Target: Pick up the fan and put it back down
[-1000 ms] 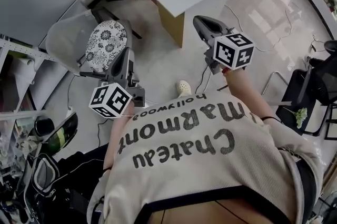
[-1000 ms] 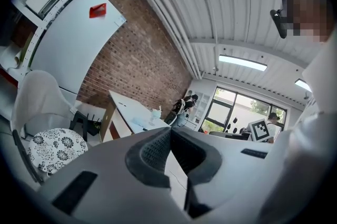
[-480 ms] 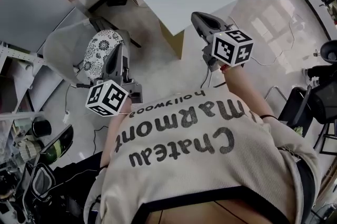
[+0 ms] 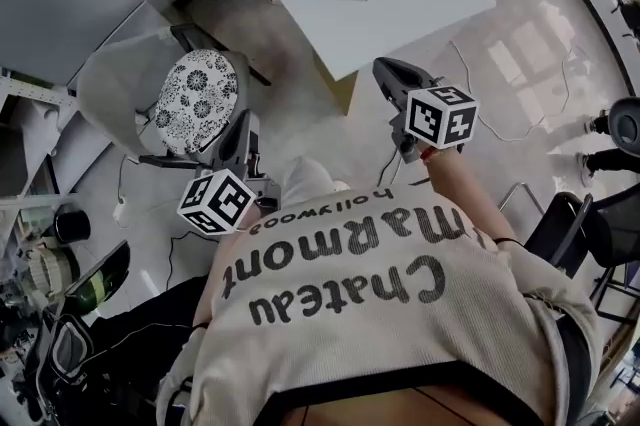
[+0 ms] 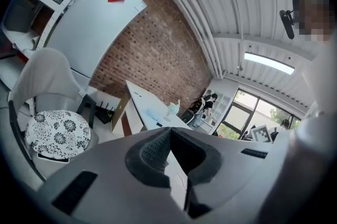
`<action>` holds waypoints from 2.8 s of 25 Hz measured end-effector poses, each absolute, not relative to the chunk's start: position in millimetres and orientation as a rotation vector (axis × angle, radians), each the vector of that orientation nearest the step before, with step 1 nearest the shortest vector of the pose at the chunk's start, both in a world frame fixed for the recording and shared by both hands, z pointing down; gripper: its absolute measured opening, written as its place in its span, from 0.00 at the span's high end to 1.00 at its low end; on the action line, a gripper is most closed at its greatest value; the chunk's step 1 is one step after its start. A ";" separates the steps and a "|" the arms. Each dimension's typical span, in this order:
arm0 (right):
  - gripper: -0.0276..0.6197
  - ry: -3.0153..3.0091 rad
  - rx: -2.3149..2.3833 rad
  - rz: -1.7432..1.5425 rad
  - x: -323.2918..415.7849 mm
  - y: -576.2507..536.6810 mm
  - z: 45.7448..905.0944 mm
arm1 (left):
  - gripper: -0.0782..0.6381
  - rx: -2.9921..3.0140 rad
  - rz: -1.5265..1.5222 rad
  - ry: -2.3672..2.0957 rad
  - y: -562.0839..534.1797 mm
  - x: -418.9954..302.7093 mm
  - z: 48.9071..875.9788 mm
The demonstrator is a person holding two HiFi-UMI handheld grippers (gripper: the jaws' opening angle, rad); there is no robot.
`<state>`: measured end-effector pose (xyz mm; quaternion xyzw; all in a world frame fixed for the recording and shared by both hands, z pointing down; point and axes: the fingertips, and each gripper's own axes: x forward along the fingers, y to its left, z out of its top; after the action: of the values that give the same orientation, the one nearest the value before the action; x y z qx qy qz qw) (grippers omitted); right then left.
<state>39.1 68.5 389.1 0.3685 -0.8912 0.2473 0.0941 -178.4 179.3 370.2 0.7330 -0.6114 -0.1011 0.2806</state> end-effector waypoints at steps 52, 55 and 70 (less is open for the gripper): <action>0.88 -2.517 1.224 1.016 -77.9 -283.9 430.7 | 0.89 1.993 -0.217 -1.498 -202.1 -325.3 409.8; 0.84 -2.470 1.204 0.995 -78.7 -288.8 442.8 | 0.89 2.002 -0.180 -1.463 -217.2 -321.1 420.7; 0.40 -2.326 0.801 0.791 -136.2 -280.2 504.9 | 0.89 2.011 -0.105 -1.338 -259.1 -309.9 448.9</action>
<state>-136.2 -280.2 504.9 0.2980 -0.8653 0.2942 0.2754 -309.9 -259.1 448.9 0.7779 -0.5175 -0.0406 0.3541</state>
